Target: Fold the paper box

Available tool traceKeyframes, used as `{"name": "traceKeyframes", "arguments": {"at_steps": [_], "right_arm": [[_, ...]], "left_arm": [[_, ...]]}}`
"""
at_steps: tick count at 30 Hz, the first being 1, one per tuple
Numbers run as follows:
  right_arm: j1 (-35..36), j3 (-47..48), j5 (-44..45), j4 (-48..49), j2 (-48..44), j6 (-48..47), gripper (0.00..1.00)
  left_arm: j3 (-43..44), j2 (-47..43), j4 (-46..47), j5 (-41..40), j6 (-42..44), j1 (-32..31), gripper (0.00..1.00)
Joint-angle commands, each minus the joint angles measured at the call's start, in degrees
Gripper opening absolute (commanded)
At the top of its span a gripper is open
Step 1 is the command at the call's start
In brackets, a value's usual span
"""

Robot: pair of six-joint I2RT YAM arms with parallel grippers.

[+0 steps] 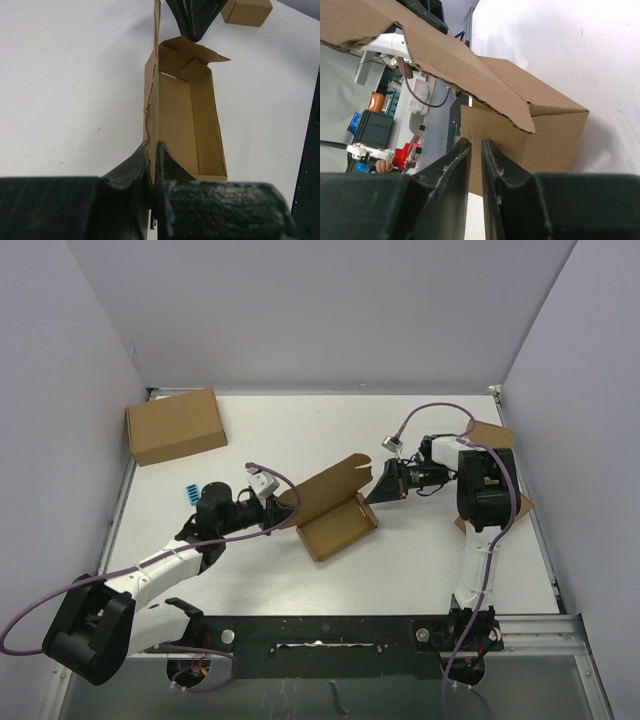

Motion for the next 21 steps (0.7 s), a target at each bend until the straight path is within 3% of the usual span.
{"name": "traceKeyframes", "arguments": {"at_steps": [1,5,12,21], "right_arm": [[0.89,1.38,-1.8,1.13,0.02,1.36,0.14],[0.89,1.33,1.2,2.59,-0.91,1.67,0.0],[1.15,-7.09,13.54,24.56,-10.58,17.94,0.03],[5.31,-13.0,28.36,35.41,-21.15,20.75,0.12]], "left_arm": [[2.27,0.07,1.28,0.7,0.36,0.22,0.0],[2.27,-0.15,1.19,0.67,0.37,0.22,0.0],[2.36,-0.16,1.19,0.87,0.21,0.22,0.0],[2.36,-1.03,0.69,0.94,0.08,0.31,0.0]]}}
